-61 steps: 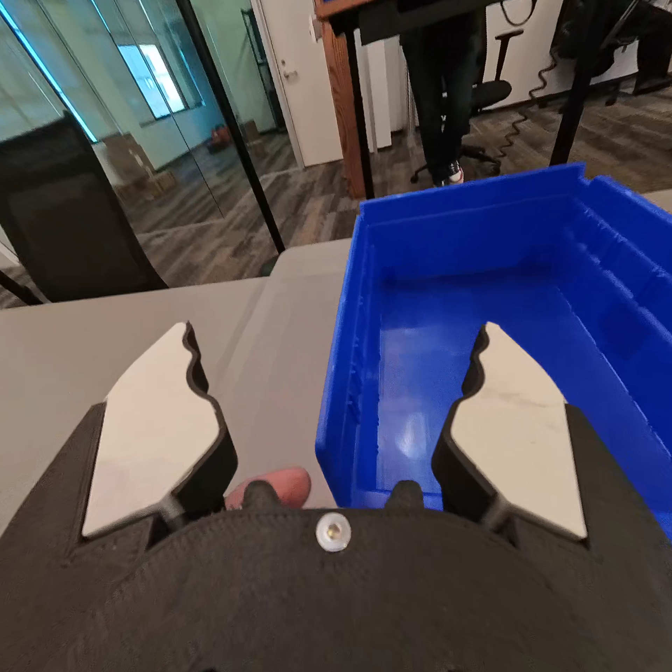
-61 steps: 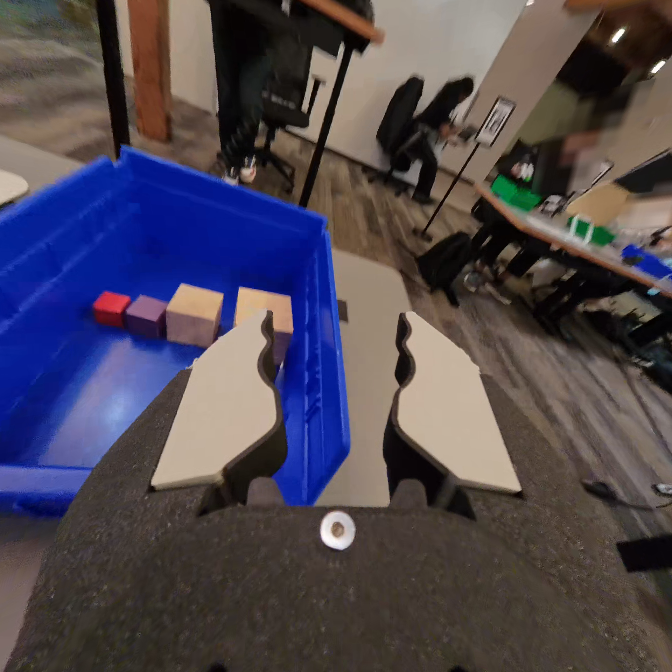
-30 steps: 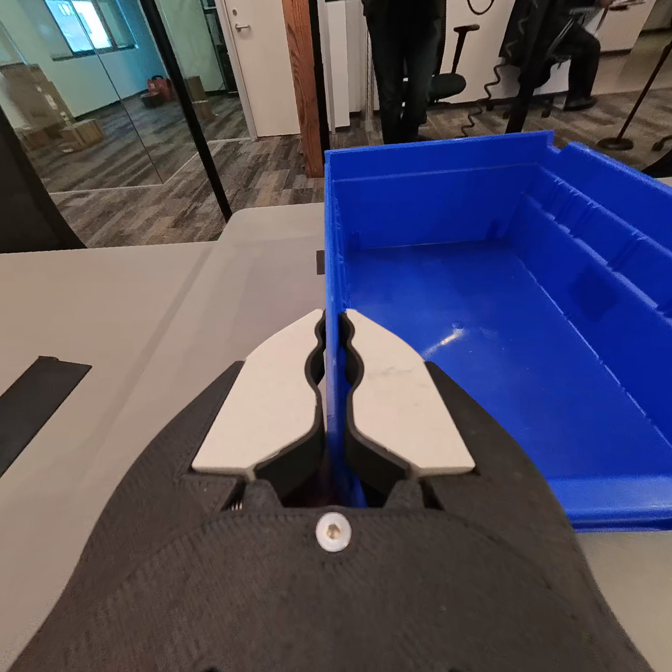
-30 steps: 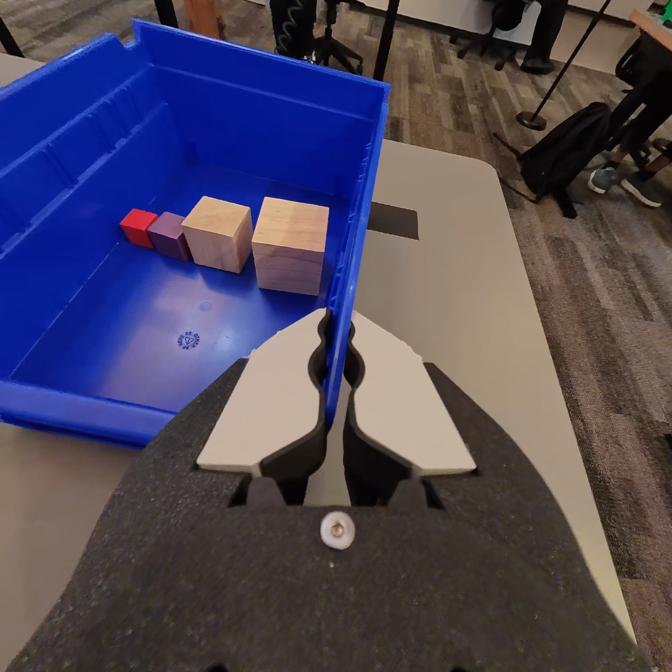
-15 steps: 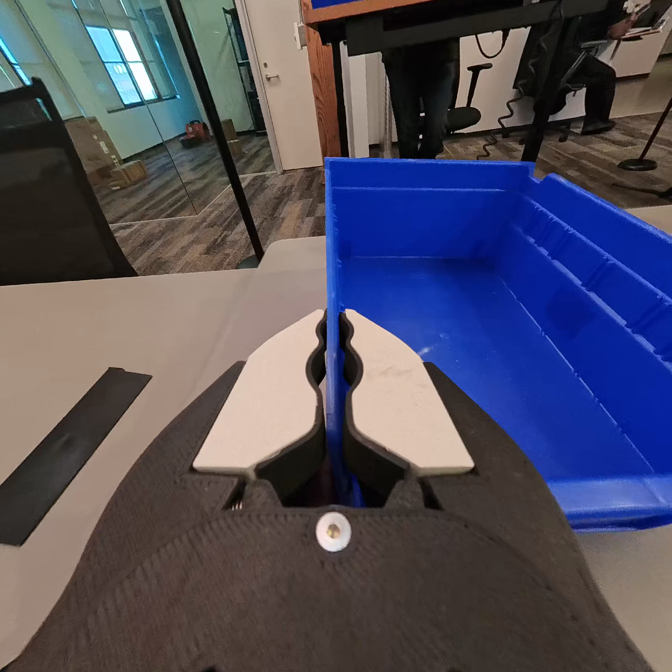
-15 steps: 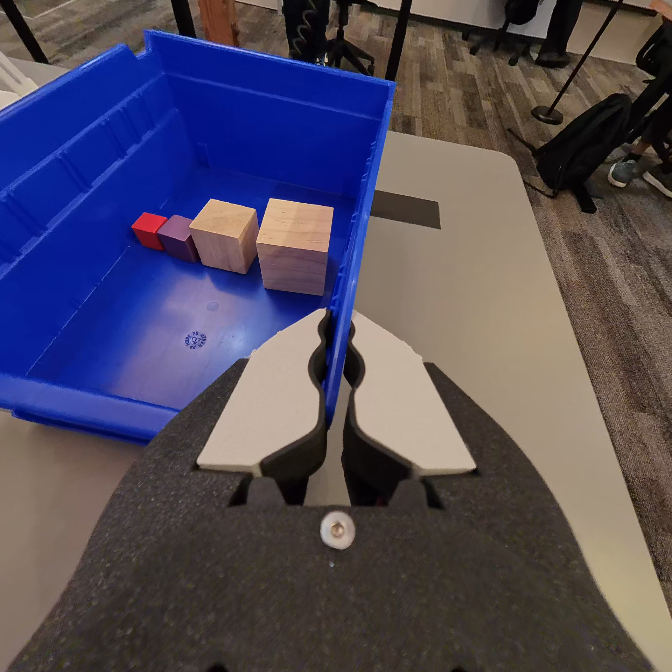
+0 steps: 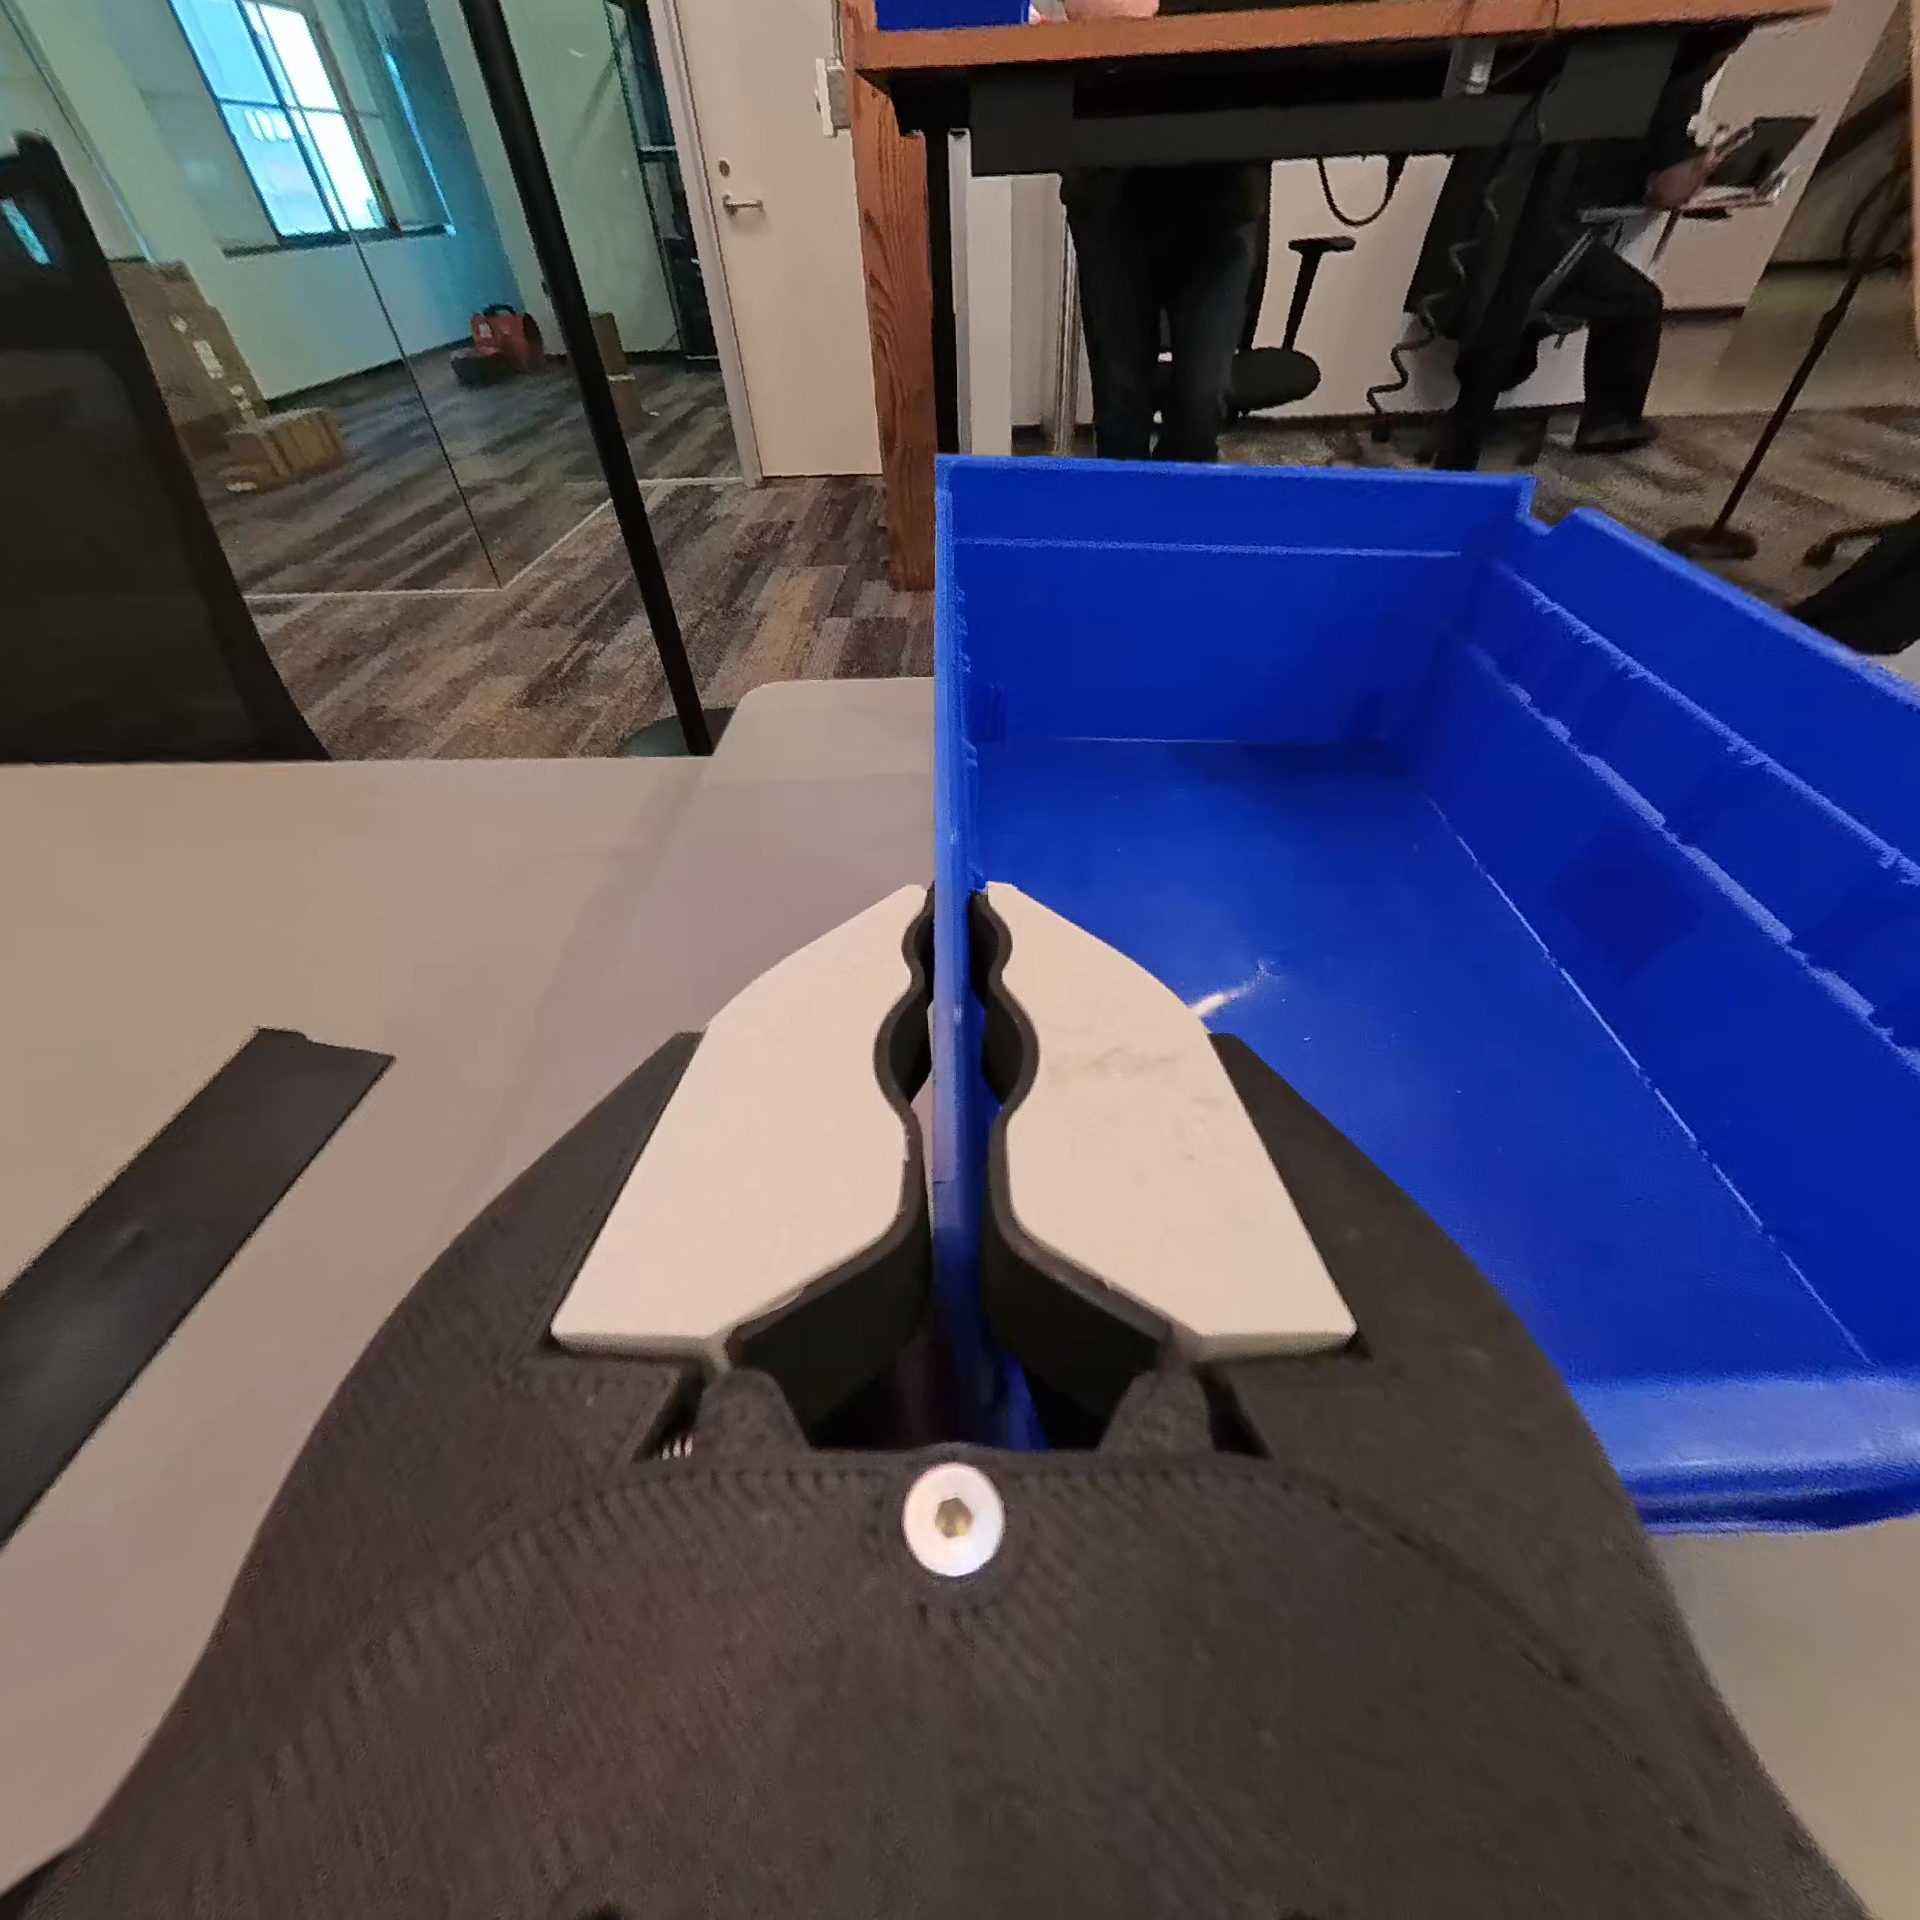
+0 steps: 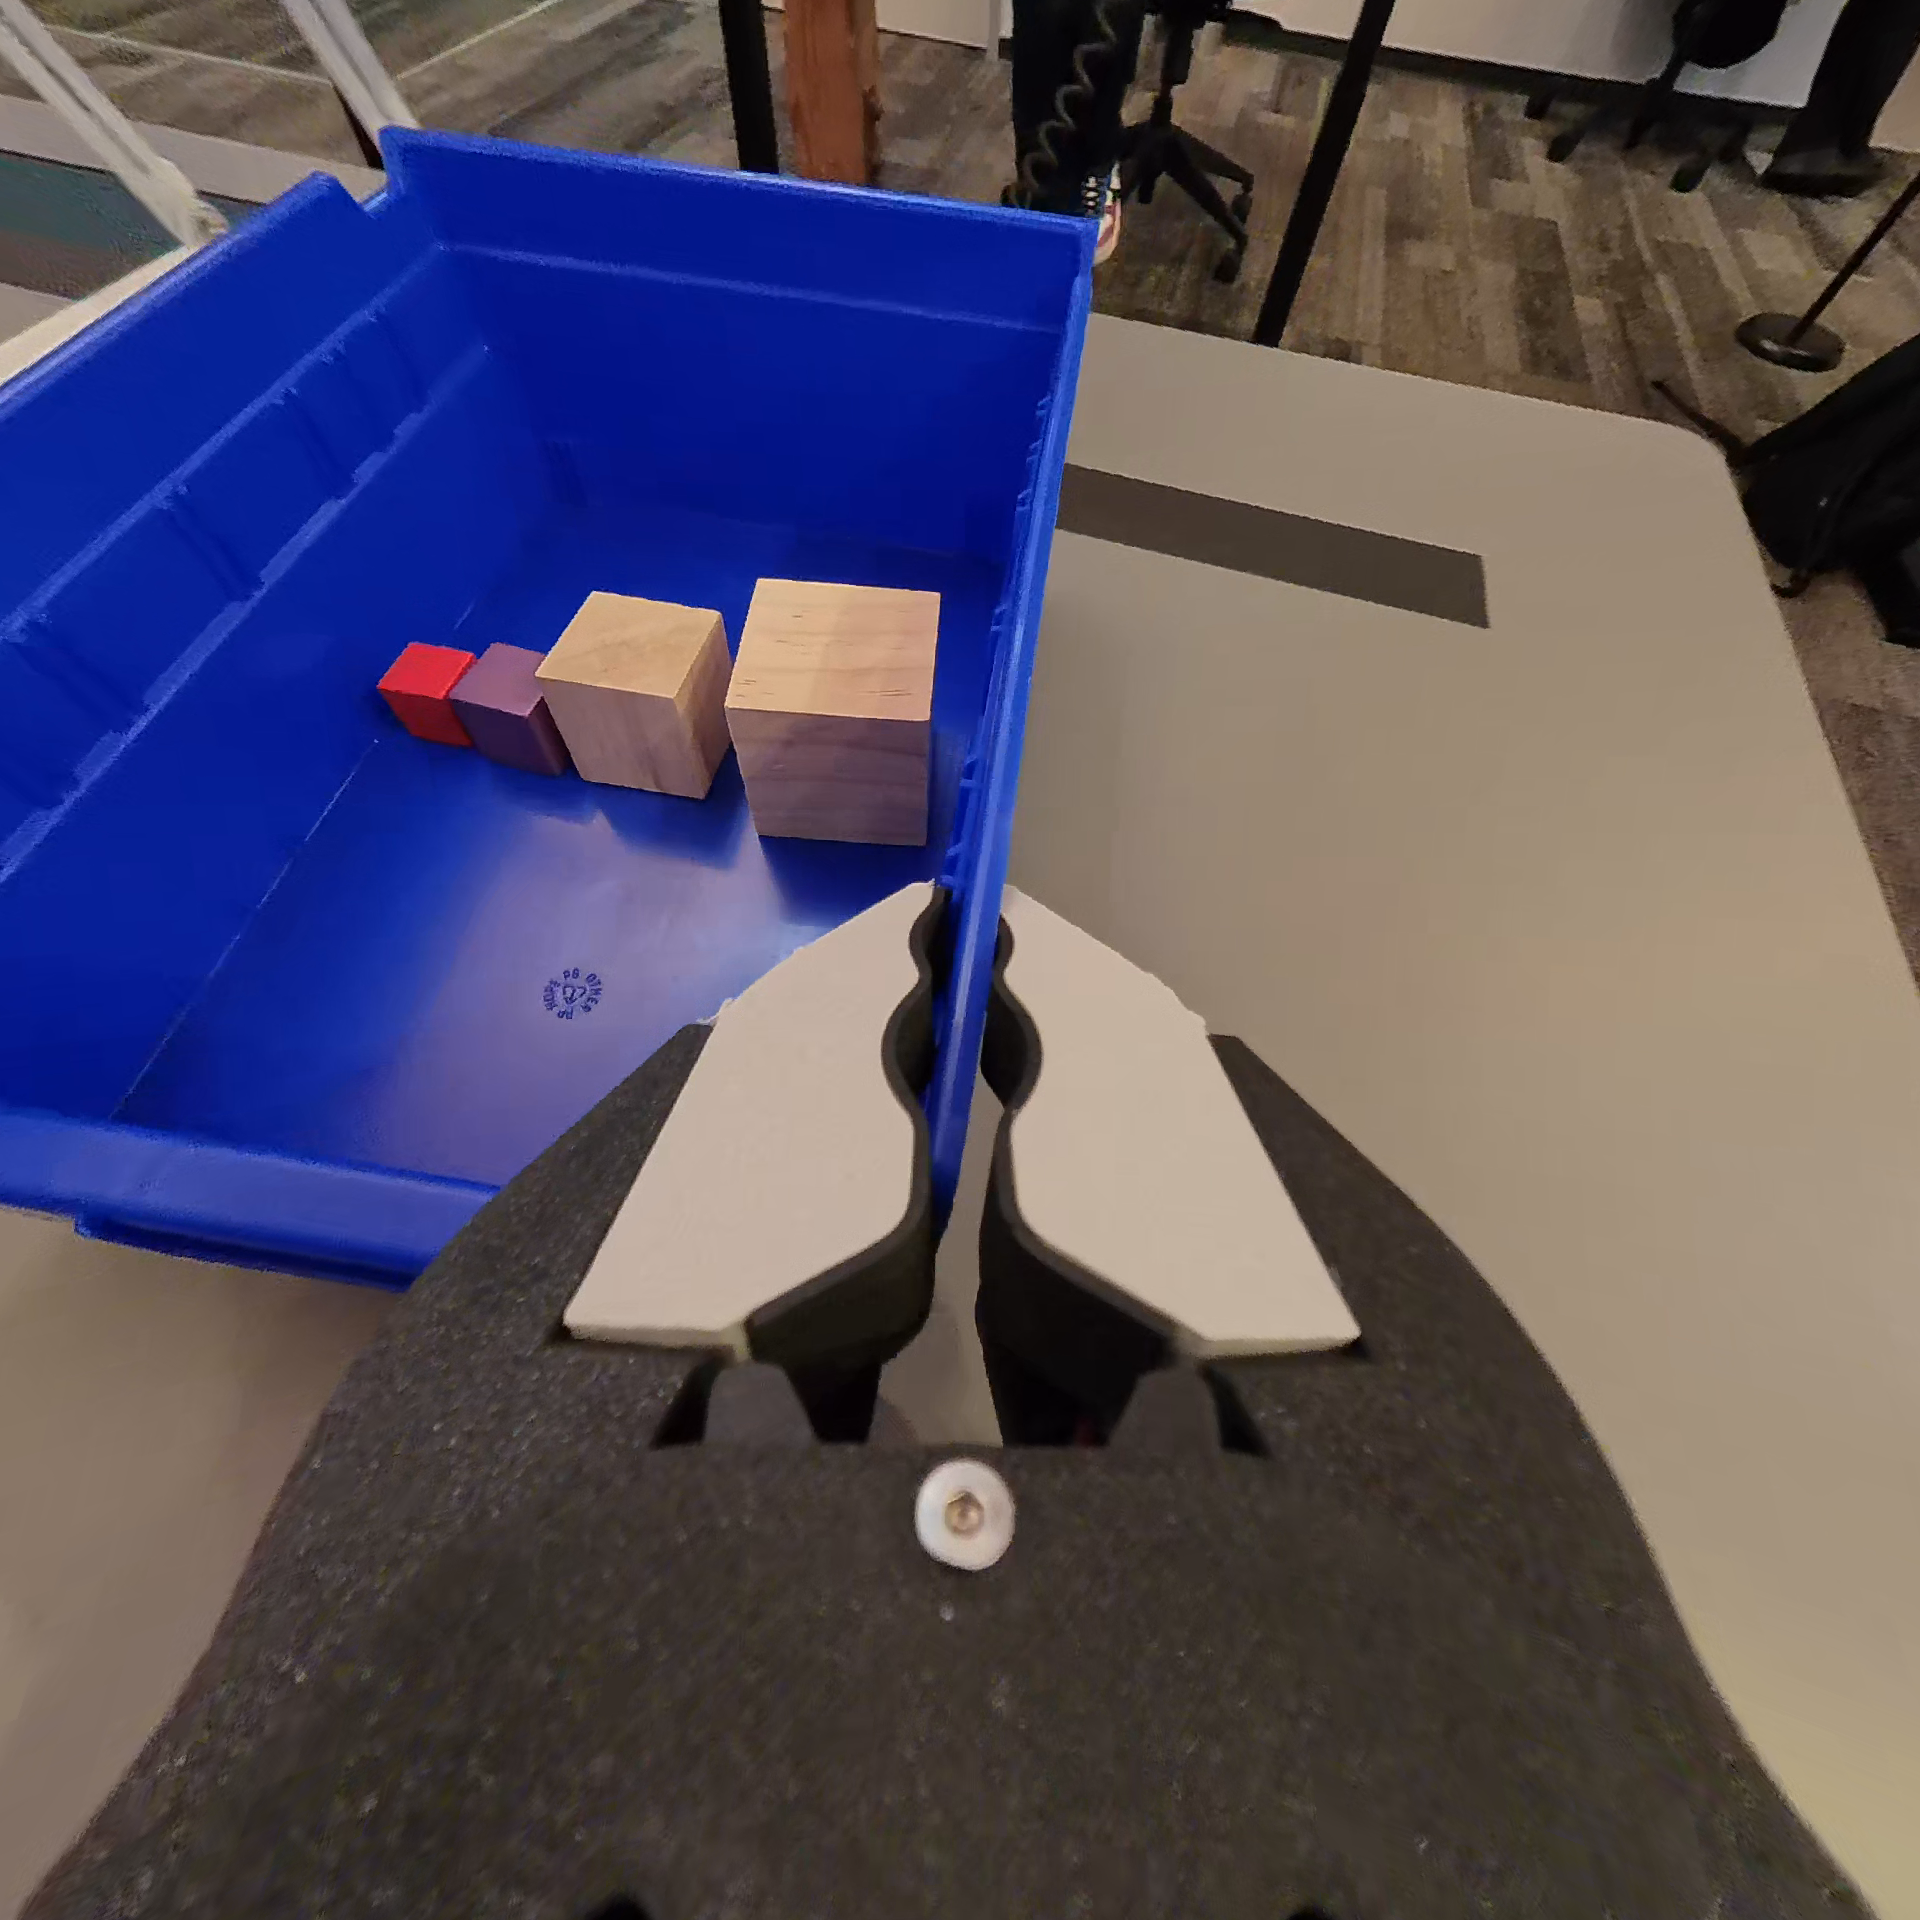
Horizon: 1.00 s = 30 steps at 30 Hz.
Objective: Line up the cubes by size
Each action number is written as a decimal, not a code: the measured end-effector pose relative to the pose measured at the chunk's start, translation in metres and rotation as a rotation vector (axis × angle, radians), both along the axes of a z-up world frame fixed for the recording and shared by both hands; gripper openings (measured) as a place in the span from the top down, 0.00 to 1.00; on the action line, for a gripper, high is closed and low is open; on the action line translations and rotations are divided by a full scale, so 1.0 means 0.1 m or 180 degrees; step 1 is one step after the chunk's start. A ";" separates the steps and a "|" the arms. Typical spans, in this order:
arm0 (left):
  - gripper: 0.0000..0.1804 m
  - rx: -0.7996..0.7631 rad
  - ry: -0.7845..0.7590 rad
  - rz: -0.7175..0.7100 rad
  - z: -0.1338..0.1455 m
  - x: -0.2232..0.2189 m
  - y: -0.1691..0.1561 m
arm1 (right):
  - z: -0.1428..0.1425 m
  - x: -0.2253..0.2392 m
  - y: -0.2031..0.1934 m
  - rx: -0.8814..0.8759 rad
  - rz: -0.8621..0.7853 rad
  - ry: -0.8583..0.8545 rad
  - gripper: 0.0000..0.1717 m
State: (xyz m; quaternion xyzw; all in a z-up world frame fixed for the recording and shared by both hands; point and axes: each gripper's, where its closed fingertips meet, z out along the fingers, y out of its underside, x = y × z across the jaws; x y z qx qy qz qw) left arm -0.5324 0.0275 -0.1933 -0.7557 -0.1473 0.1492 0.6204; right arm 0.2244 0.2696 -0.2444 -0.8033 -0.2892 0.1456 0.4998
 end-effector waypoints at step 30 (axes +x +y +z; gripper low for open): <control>0.98 0.0122 -0.0043 0.0061 0.45 0.46 -1.44 | 0.00 -1.41 -0.91 -0.0021 0.0966 0.0276 0.99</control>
